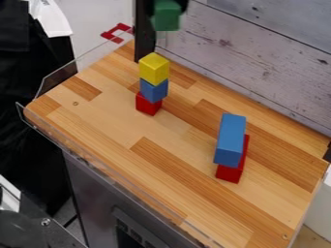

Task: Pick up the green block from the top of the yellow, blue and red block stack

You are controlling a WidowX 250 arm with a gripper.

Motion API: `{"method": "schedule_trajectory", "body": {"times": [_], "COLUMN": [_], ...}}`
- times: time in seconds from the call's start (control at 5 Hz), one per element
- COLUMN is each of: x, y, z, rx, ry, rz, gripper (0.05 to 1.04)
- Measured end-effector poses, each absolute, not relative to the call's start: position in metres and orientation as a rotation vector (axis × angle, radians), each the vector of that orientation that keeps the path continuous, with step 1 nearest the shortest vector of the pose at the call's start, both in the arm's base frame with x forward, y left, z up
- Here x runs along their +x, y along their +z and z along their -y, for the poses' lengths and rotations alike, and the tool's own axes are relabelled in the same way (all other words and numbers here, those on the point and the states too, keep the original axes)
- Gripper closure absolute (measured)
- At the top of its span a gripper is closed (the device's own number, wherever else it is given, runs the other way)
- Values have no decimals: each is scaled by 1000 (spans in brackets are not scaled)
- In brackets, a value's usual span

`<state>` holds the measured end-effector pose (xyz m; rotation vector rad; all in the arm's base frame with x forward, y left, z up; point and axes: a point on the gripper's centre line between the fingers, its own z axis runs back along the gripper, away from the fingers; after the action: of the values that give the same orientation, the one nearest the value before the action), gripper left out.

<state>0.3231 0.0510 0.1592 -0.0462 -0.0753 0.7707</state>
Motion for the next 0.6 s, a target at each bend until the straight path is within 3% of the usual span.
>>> {"method": "schedule_trajectory", "body": {"times": [0.4, 0.6], "x": [319, 311], "y": [143, 128], "z": [-3, 8], "rx": [-131, -149], "ry": [372, 295], "rz": [-81, -115], "gripper": [517, 517]}}
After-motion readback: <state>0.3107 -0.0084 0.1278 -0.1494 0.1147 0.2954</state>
